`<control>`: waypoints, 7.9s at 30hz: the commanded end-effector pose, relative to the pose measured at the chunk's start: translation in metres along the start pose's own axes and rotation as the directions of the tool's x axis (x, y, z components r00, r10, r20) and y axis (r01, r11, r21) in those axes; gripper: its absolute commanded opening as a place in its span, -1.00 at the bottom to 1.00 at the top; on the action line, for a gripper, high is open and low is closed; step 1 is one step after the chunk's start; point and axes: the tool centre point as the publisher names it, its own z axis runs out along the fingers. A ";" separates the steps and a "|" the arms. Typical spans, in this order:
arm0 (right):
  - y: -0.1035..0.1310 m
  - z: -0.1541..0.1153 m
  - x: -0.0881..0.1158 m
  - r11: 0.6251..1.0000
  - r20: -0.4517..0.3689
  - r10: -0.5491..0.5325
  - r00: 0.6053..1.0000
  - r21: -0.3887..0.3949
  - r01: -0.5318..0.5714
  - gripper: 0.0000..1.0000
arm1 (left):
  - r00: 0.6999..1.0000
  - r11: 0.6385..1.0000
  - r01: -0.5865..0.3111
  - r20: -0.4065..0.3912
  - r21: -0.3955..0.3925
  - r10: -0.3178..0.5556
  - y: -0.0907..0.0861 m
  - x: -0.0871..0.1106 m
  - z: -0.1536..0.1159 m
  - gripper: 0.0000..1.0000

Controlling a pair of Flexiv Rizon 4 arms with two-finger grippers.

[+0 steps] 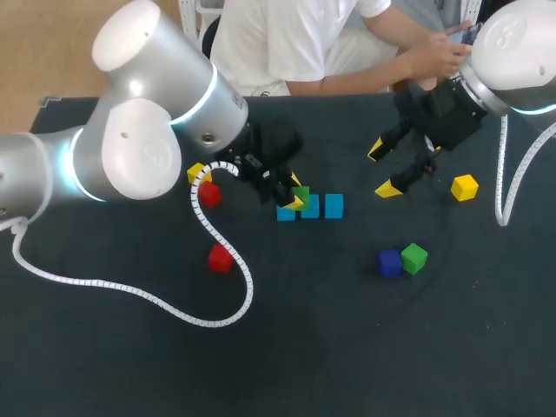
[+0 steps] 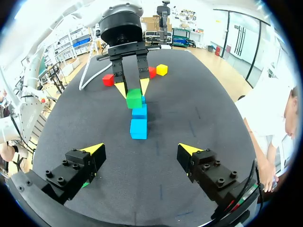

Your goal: Place the blue cubes, place green cubes on the blue cubes, place the yellow cubes on the green cubes, then place the red cubes on the yellow cubes, and place purple cube on the red cubes.

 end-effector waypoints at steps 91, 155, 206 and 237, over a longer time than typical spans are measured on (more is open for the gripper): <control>0.001 0.000 0.000 1.000 0.001 -0.001 1.000 0.002 0.001 1.00 | 0.932 0.985 -0.126 0.327 -0.120 0.159 -0.023 0.013 -0.044 1.00; 0.088 -0.025 0.074 0.886 -0.047 -0.435 0.899 -0.204 0.417 1.00 | 0.926 0.987 -0.115 0.347 -0.114 0.148 -0.028 0.021 -0.056 1.00; 0.111 0.017 0.082 0.828 0.050 -0.466 0.883 -0.326 0.455 0.06 | 0.926 0.987 -0.115 0.347 -0.114 0.148 -0.028 0.021 -0.056 1.00; 0.075 -0.010 0.046 0.993 -0.086 -0.069 0.994 -0.105 0.060 -1.00 | 0.926 0.987 -0.115 0.347 -0.114 0.148 -0.028 0.021 -0.056 1.00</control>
